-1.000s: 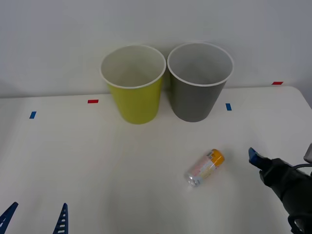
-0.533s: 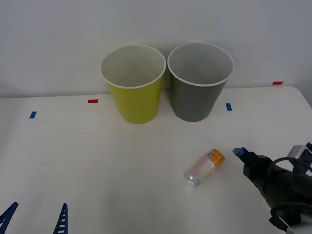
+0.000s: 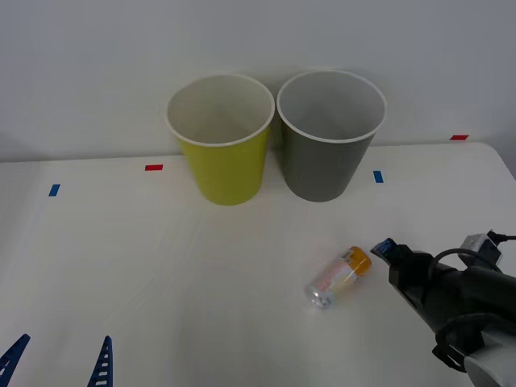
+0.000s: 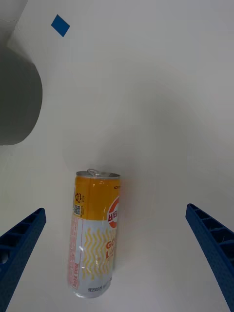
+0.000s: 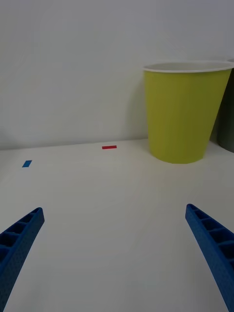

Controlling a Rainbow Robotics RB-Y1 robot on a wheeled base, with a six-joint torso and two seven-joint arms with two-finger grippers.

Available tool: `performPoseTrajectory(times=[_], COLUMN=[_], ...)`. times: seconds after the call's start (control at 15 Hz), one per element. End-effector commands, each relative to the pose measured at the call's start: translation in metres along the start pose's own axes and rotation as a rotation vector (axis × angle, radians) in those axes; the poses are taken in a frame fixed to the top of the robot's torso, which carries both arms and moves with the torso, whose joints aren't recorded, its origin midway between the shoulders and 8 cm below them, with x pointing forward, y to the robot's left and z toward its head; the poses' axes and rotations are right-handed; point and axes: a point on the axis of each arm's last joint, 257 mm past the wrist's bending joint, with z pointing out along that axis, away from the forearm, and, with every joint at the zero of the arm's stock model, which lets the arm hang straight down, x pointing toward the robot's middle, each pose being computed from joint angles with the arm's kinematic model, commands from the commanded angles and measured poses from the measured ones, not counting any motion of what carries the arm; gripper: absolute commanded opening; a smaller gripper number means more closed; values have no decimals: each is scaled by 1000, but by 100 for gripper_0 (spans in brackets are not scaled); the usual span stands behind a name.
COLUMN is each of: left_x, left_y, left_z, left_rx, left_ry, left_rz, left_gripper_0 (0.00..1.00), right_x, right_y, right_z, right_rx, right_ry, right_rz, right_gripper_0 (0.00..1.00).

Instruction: Put cans in the gray bin and PET bottles in the light green bin.

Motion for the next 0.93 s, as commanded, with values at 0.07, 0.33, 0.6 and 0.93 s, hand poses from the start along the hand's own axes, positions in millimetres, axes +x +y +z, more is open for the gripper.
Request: performPoseTrajectory(times=[0.07, 0.33, 0.6, 0.93], left_x=[0, 0, 0, 0], left_y=[0, 0, 0, 0], left_z=[0, 0, 0, 0], left_rx=[0, 0, 0, 0], left_ry=[0, 0, 0, 0], left_rz=[0, 0, 0, 0], left_gripper_0=[100, 100, 100, 100], right_x=[12, 13, 19, 19], right_y=[8, 14, 25, 19], right_z=[9, 33, 34, 45], right_rx=[31, 71, 91, 153], right_ry=[82, 170, 250, 292], right_rz=[-16, -17, 52, -14], right_gripper_0=[100, 100, 100, 100])
